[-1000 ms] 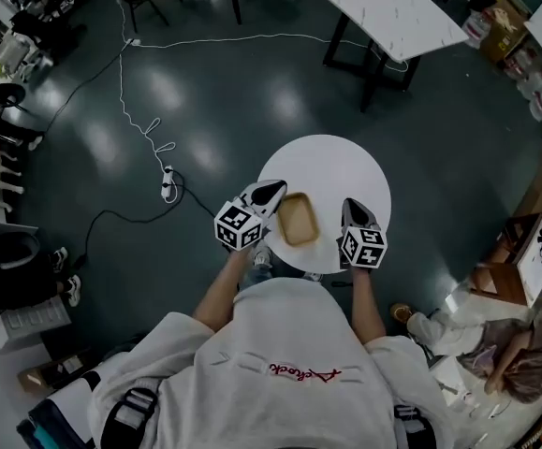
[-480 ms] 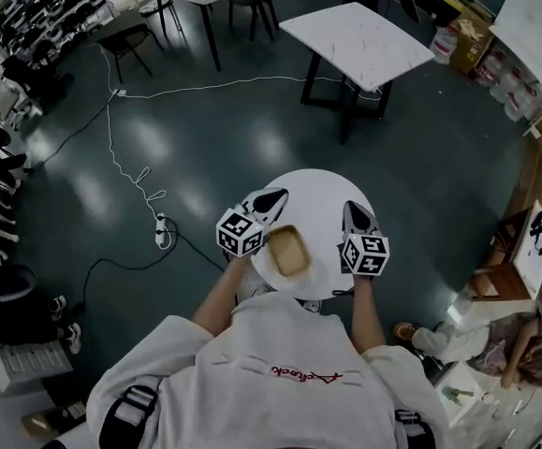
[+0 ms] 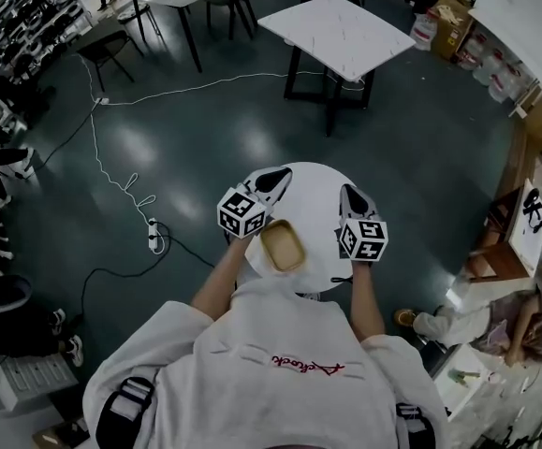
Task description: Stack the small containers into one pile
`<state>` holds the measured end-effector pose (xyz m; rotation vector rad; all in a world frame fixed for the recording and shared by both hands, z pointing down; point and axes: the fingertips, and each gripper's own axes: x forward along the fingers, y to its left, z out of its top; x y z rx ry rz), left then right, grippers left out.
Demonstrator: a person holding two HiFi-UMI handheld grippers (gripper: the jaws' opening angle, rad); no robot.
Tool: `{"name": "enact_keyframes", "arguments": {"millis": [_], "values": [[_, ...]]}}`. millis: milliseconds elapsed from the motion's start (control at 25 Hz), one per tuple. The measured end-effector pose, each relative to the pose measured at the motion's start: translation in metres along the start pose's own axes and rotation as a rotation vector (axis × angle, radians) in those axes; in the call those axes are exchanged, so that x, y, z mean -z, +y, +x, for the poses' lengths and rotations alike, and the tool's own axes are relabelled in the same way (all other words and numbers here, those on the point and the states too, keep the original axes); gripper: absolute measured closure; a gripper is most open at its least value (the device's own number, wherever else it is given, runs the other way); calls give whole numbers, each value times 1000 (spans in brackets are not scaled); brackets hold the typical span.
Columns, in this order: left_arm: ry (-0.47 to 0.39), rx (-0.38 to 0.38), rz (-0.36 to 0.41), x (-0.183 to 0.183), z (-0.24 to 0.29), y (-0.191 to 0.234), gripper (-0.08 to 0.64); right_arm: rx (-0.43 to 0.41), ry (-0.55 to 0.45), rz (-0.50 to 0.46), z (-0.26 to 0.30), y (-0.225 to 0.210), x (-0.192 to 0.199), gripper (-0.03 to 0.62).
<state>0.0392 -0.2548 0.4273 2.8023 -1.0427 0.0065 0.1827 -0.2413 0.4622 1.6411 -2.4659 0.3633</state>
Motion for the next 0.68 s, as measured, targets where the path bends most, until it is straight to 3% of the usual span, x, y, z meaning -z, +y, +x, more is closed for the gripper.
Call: {"name": "enact_keyframes", "arguments": {"millis": [680], "values": [[-7, 8, 20, -6, 5, 7, 549, -9, -8, -14, 10, 7, -4, 572]]}}
